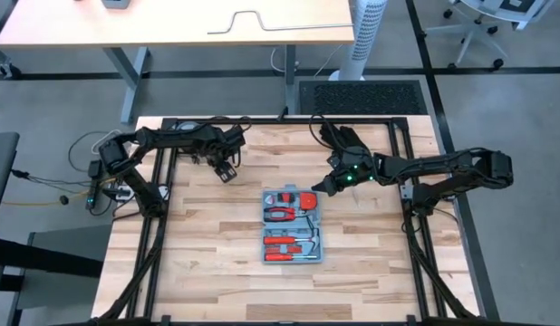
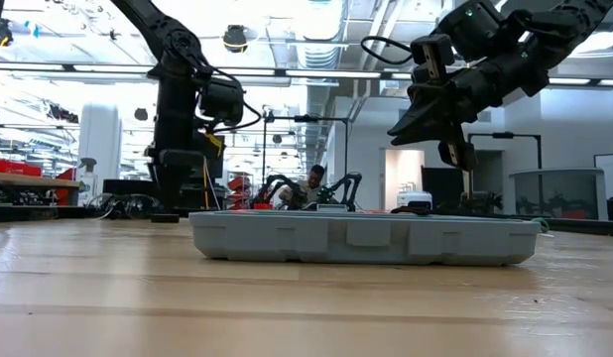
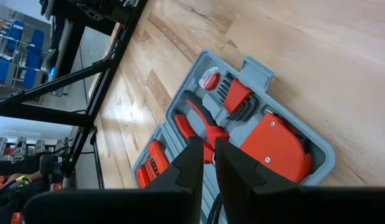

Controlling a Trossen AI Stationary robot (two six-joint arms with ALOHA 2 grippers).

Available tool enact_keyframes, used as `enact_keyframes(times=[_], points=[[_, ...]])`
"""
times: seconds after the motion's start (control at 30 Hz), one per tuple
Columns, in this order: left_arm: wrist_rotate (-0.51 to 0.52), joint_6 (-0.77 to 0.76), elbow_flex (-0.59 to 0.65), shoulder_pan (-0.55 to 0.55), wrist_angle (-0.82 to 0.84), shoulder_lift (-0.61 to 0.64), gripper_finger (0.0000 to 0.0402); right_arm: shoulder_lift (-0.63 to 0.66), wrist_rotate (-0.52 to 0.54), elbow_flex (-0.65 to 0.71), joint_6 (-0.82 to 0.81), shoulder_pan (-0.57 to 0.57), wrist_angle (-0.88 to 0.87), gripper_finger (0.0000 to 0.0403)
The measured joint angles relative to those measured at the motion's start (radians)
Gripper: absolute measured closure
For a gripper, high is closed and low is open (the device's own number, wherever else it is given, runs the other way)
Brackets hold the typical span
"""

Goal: Prefit tool cases
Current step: Put the black electrical tape into the gray toolbox

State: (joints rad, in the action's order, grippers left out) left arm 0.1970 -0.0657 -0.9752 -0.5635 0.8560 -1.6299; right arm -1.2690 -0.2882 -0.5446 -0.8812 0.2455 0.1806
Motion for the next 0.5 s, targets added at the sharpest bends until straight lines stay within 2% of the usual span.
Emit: enact_keyframes(times=[0.13,0.5], points=[[-0.059,-0.005,0.0,-0.018,-0.008,-0.008,0.0223,0.0,0.0,0.0,0.0,0.0,0.0,0.0352],[-0.087,-0.025,0.027,-0.018,-0.068,-0.008,0.0226,0.0,0.0,0.0,0.017,0.0,-0.001,0.0352]])
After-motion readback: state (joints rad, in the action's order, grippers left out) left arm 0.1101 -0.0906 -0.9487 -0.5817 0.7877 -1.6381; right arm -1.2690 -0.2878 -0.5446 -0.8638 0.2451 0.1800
